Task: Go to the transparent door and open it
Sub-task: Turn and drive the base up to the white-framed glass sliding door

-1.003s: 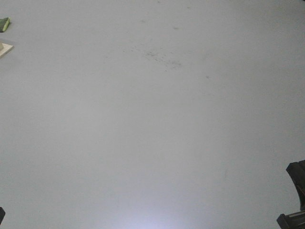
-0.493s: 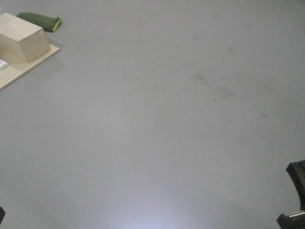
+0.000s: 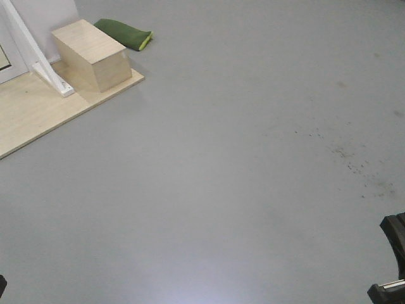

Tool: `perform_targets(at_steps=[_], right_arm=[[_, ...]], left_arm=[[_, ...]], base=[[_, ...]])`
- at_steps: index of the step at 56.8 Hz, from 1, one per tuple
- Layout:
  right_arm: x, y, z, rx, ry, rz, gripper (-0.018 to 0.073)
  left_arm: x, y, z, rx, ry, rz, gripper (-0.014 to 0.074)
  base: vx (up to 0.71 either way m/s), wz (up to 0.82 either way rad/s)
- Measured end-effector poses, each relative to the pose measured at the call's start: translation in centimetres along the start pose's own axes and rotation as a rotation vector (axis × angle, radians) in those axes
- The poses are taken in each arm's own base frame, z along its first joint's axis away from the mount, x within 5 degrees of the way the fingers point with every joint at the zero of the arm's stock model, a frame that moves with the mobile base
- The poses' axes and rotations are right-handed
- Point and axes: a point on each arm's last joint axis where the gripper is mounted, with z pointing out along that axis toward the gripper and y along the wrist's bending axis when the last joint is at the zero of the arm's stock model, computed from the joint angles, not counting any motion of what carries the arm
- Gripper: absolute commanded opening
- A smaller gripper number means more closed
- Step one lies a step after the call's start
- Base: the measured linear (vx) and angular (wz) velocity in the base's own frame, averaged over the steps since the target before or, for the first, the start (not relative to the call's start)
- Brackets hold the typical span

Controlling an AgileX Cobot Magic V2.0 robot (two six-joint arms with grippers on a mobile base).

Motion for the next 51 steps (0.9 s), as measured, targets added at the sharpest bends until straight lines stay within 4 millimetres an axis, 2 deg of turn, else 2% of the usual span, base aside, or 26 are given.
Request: perform_targets(at_steps=[51], right_arm=[[0.00, 0.00, 0.00, 0.000, 0.000, 0.001, -0.0004]], left_arm=[[0.00, 0.00, 0.00, 0.000, 0.000, 0.000, 0.0003]], base=[[0.57, 0.47]])
